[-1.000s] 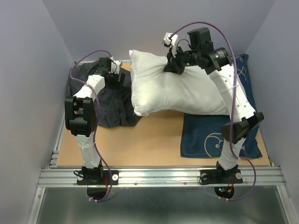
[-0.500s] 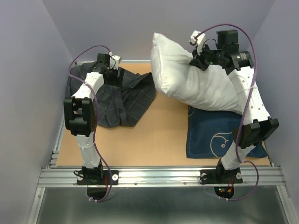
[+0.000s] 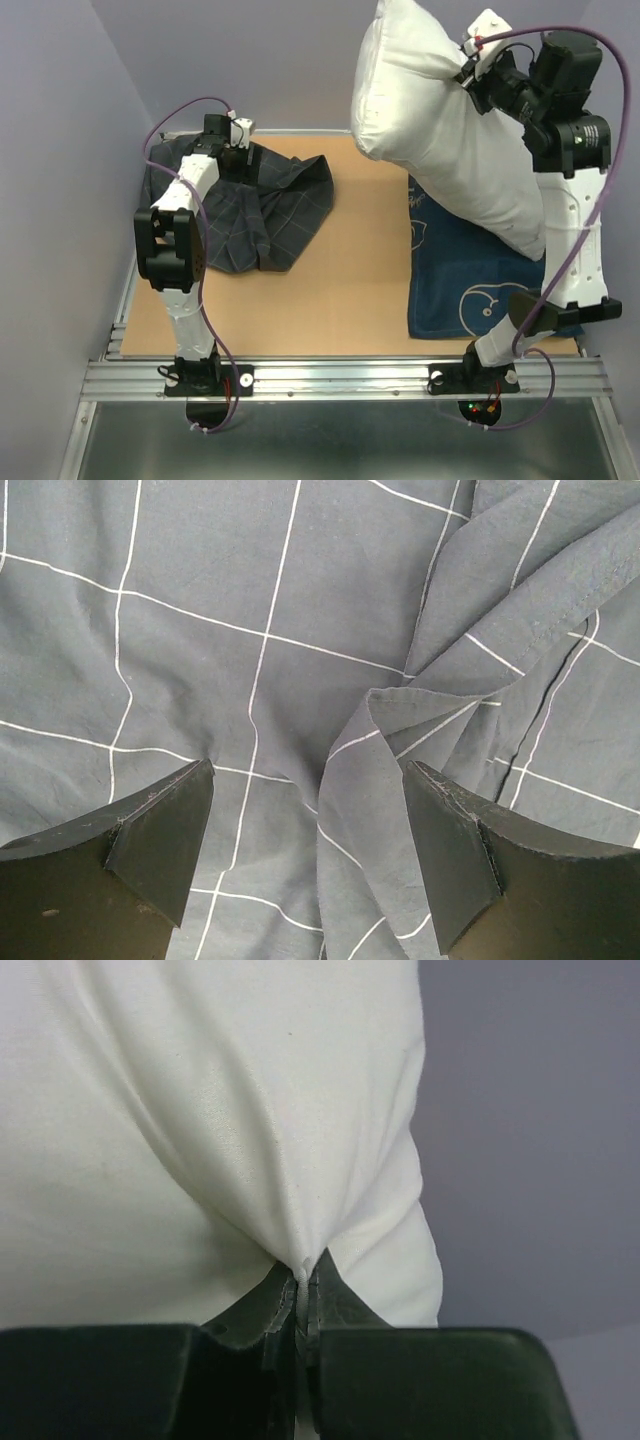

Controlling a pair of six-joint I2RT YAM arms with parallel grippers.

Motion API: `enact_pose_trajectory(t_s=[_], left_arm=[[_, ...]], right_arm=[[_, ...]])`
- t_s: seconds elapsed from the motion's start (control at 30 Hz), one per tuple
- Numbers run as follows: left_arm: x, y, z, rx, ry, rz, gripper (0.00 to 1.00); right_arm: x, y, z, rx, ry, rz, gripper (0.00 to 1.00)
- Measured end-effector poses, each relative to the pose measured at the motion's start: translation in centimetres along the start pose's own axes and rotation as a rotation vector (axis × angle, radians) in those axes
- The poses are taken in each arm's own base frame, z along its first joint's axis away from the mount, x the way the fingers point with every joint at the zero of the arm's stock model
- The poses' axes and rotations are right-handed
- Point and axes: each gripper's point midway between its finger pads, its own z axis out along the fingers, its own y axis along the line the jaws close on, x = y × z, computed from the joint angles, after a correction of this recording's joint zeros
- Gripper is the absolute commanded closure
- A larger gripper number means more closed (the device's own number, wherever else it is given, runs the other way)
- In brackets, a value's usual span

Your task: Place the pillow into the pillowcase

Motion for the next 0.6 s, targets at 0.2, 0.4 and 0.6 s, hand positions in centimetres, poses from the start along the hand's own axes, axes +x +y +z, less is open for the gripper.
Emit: enact_pose_trajectory(t_s=[0.2, 0.4, 0.6], left_arm=[[0.0, 0.2, 0.0, 0.001, 0.0, -0.012, 0.12], [0.8, 0.3, -0.4, 0.008, 0.007, -0.032, 0.12], [2.7, 0.2, -1.5, 0.068, 0.02, -0.081, 0.11]], right_arm=[[-6.4, 1.0, -3.5, -0.033, -0.224, 0.067, 0.99], [-4.2, 6.9, -1.1, -0.234, -0.268, 0.167, 0.99], [6.7, 17.4, 3.5, -0.509, -0.064, 0.321, 1.0]])
